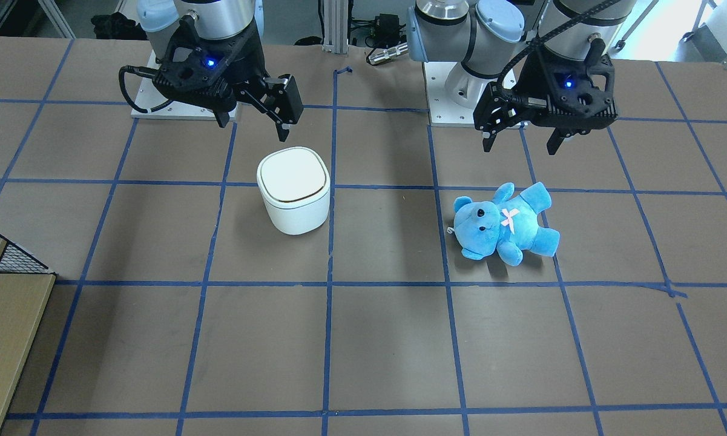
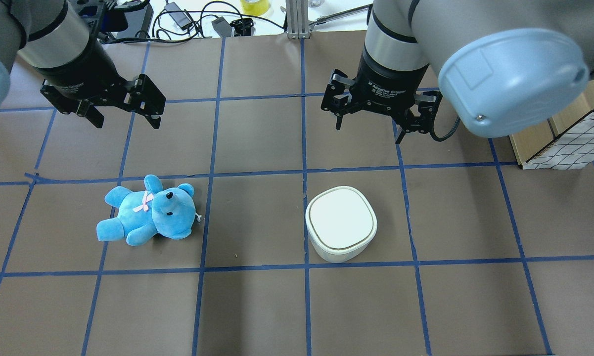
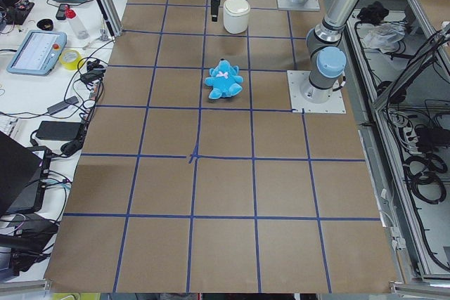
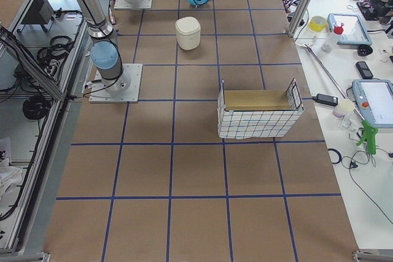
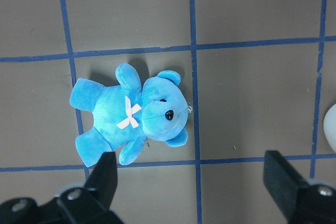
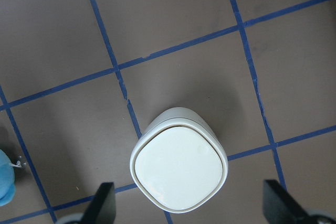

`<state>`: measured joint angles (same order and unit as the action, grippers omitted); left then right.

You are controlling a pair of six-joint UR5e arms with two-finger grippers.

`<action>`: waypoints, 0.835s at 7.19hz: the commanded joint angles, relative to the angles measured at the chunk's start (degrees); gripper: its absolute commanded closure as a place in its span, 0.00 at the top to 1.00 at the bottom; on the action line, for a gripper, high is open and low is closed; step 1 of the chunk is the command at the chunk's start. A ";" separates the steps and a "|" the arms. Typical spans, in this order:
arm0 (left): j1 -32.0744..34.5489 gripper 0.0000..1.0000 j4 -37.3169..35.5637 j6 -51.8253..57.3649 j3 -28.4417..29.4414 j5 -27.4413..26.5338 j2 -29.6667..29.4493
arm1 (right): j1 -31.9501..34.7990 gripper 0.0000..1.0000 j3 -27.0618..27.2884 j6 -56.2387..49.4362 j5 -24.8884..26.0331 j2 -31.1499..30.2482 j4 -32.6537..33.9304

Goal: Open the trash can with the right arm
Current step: 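Move the right gripper over the white trash can and lower it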

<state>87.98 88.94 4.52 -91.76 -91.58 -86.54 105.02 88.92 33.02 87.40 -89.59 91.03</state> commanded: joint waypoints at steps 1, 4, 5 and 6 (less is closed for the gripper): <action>0.00 1.00 0.00 0.05 0.00 0.00 -0.03 | 4.29 1.00 2.38 4.93 3.44 0.02 3.16; 0.00 1.00 -0.09 -0.04 0.00 0.00 -0.03 | 7.56 0.47 8.45 8.46 4.54 0.02 9.95; 0.00 1.00 0.00 -0.04 0.00 0.00 -0.03 | 7.65 0.23 8.98 8.29 4.36 0.11 9.86; 0.00 1.00 0.00 0.05 0.00 0.00 -0.03 | 7.74 0.00 10.38 8.29 3.23 0.03 9.95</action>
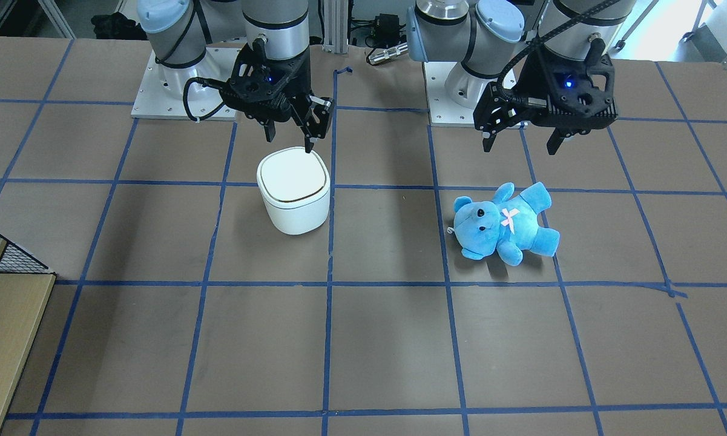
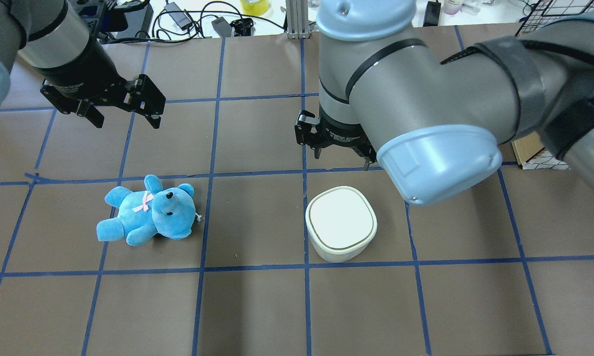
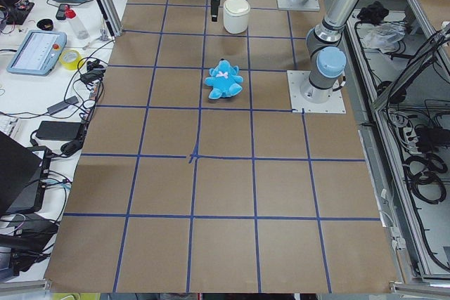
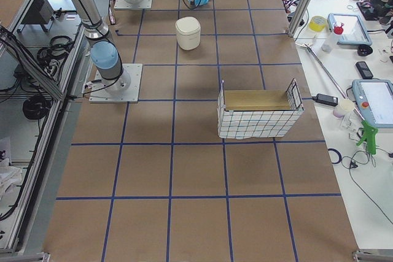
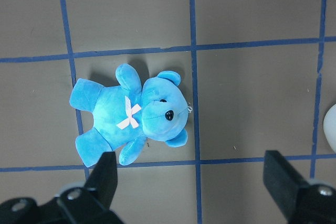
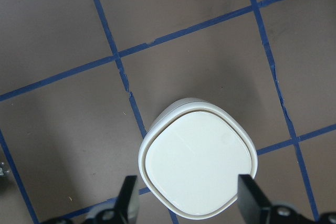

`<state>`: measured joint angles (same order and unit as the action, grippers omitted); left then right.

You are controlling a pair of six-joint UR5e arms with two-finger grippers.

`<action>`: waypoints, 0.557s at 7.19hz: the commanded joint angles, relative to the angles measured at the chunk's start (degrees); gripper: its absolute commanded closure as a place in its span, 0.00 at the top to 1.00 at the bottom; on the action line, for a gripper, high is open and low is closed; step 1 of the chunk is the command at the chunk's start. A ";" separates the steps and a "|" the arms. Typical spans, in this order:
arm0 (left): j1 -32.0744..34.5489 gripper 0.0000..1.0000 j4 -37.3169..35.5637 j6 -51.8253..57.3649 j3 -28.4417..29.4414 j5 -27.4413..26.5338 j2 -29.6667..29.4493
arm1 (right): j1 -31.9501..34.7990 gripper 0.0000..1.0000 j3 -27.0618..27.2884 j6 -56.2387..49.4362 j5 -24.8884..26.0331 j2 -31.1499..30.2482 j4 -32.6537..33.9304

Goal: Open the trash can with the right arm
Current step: 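Move the right gripper over the white trash can and lower it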

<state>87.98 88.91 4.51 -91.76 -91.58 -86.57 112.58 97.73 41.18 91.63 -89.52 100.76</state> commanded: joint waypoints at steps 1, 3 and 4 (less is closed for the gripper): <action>0.00 1.00 0.03 -0.03 0.00 0.00 0.00 | 0.19 0.00 2.63 0.21 -2.67 -0.04 0.14; 0.00 1.00 0.03 -0.03 0.00 0.00 0.00 | 0.19 0.00 6.92 -0.14 -4.08 -0.04 3.19; 0.00 1.00 0.03 -0.03 0.00 0.00 0.00 | 0.10 0.00 10.25 -0.66 -4.44 -0.04 7.48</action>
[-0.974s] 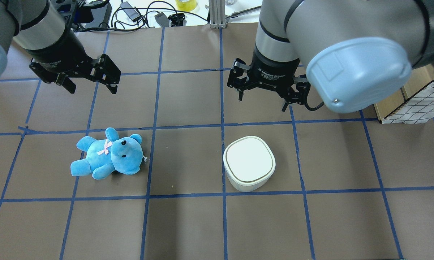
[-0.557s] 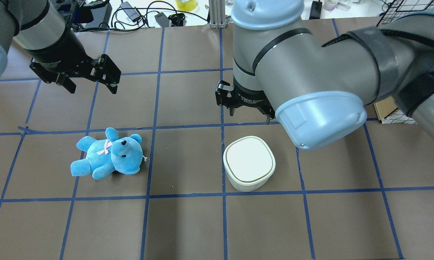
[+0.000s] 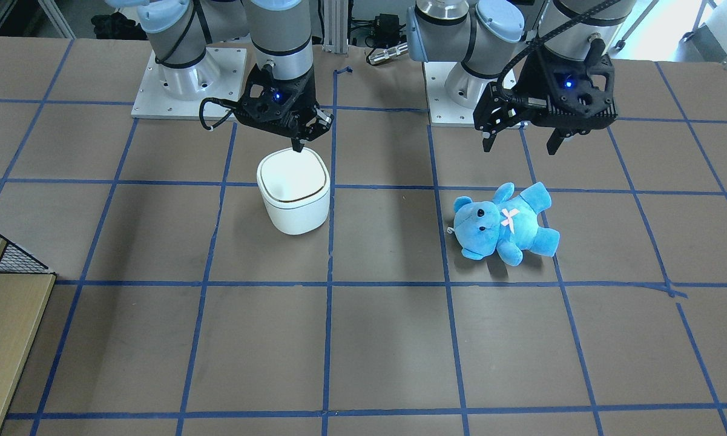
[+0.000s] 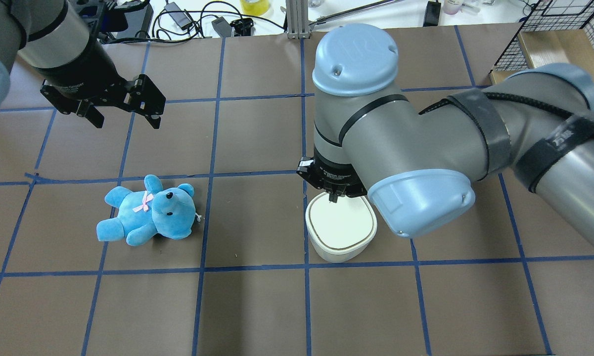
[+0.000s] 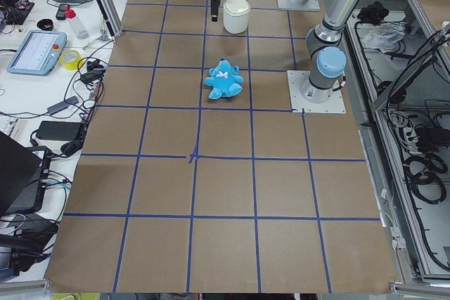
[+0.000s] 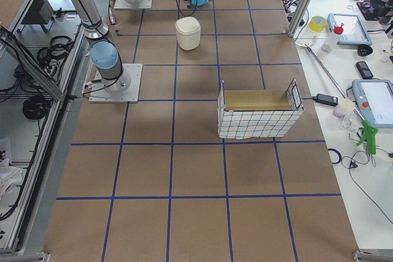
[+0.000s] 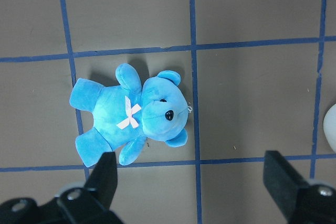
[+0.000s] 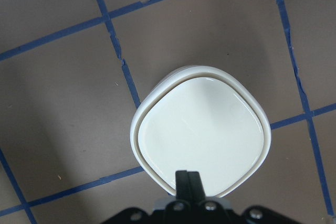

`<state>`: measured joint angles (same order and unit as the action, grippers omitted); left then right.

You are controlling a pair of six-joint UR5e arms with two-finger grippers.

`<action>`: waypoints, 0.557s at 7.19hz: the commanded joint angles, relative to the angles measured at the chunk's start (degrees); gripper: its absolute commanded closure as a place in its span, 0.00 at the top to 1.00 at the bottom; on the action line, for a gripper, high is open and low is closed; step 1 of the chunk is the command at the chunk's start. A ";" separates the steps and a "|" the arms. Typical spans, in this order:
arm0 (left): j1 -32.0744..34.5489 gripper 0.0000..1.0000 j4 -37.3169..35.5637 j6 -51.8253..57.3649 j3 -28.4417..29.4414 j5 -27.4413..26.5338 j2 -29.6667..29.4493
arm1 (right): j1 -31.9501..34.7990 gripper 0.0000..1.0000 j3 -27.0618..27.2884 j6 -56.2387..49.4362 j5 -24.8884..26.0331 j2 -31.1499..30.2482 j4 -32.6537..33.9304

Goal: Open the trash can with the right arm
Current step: 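Press down on the trash can lid's rear edge with the right gripper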

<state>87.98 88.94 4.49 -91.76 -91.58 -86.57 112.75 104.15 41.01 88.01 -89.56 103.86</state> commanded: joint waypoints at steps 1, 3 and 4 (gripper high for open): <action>0.00 1.00 0.00 0.00 0.00 0.00 0.00 | -0.16 0.00 5.87 -2.76 -2.83 0.09 5.11; 0.00 1.00 0.00 0.00 0.00 0.00 0.09 | -0.25 0.00 6.60 -3.74 -2.67 0.09 4.86; 0.00 1.00 0.00 0.00 0.00 0.00 0.00 | -0.34 0.00 6.07 -3.57 -1.80 0.00 4.25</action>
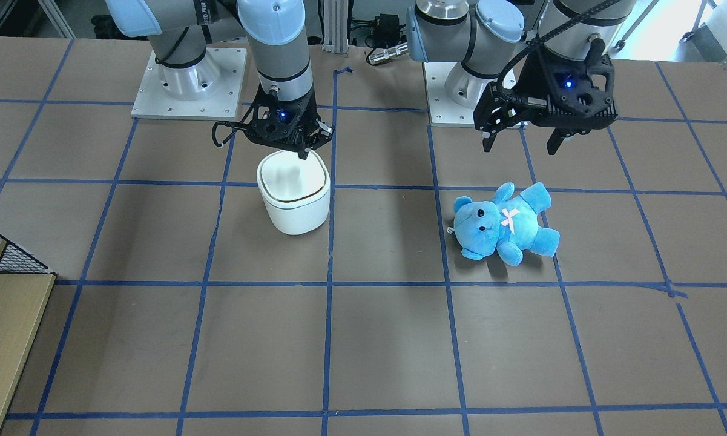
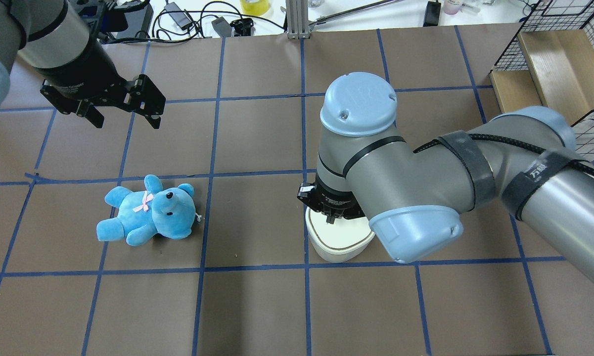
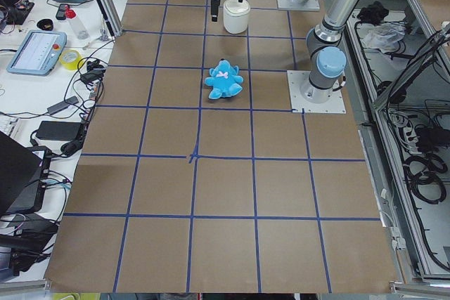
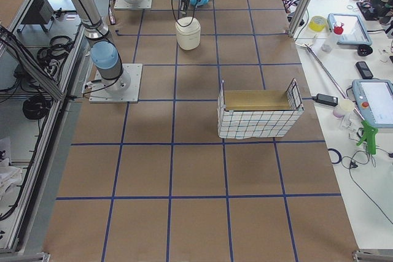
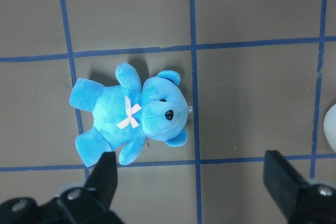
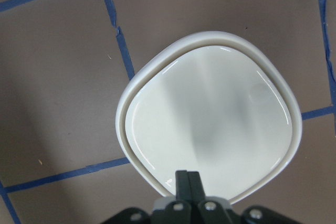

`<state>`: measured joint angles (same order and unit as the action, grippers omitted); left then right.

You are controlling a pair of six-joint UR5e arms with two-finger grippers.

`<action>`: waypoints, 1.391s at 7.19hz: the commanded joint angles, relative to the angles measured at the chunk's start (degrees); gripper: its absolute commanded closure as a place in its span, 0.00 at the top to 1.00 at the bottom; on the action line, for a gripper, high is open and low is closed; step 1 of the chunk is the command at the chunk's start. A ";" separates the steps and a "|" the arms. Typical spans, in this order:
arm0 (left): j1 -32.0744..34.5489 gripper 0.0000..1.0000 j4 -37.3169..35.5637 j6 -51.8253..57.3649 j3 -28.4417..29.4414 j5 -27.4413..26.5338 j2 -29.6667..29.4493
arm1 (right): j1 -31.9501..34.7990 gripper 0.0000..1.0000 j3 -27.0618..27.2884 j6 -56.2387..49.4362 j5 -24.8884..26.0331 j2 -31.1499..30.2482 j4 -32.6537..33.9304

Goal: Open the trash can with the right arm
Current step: 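Press down on the trash can lid's rear edge with the right gripper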

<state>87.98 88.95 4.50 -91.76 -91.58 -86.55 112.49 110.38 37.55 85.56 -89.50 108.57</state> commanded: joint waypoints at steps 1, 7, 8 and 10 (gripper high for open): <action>0.00 1.00 0.00 0.07 0.00 0.00 -0.02 | -0.17 0.00 -0.08 0.06 3.45 -0.24 -0.73; 0.00 1.00 0.00 -0.02 0.00 0.00 0.06 | -0.78 0.00 0.45 2.08 6.64 0.02 2.94; 0.00 1.00 0.00 0.07 0.00 0.00 -0.02 | -0.96 0.00 1.23 3.30 6.73 0.02 5.22; 0.00 1.00 0.00 0.07 0.00 0.00 0.06 | -1.05 0.00 3.16 3.49 9.70 0.02 8.57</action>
<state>87.98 88.91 4.52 -91.76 -91.58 -86.54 111.51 112.42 40.76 93.61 -89.48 115.00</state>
